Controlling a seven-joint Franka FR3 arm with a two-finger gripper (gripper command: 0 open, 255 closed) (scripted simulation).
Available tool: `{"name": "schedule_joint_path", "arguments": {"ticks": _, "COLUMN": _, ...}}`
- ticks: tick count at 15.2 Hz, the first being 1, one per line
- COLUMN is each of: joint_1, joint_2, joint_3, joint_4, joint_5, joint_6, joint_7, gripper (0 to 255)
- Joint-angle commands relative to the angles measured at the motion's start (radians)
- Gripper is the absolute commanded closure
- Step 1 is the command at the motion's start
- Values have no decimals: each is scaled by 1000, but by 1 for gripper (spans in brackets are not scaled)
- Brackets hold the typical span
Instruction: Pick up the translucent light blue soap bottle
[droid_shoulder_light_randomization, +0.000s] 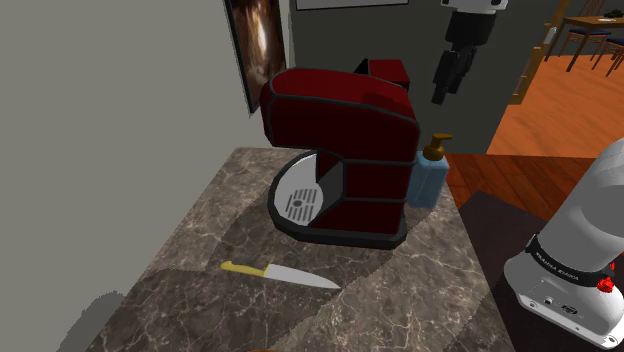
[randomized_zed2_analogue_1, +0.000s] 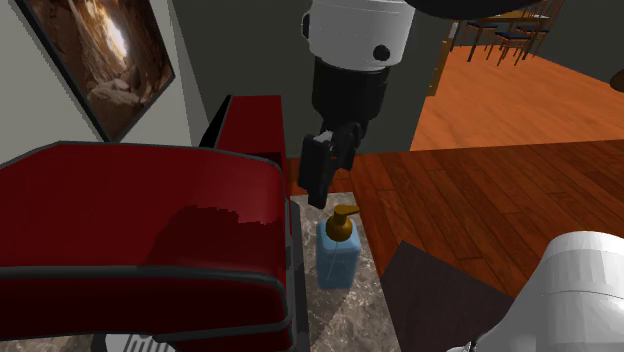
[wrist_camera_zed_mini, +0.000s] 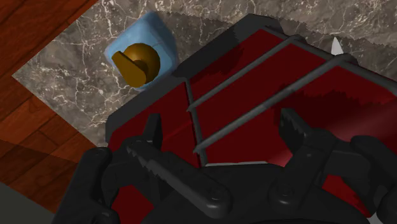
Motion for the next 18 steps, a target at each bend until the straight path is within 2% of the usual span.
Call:
{"name": "schedule_joint_path", "arguments": {"ticks": 1, "joint_1": 0, "joint_2": 0, "joint_3": 0, "joint_4": 0, "joint_5": 0, "joint_6": 0, "joint_7": 0, "gripper": 0}}
{"name": "schedule_joint_path", "arguments": {"ticks": 12, "joint_1": -71, "joint_2": 136, "joint_3": -95, "joint_4": -193, "joint_5": -109, "joint_6": 287, "joint_7": -147, "gripper": 0}}
{"name": "schedule_joint_path", "arguments": {"ticks": 18, "joint_1": -70, "joint_2": 165, "joint_3": -96, "joint_4": -256, "joint_5": -108, "joint_6": 379, "joint_7": -149, "gripper": 0}}
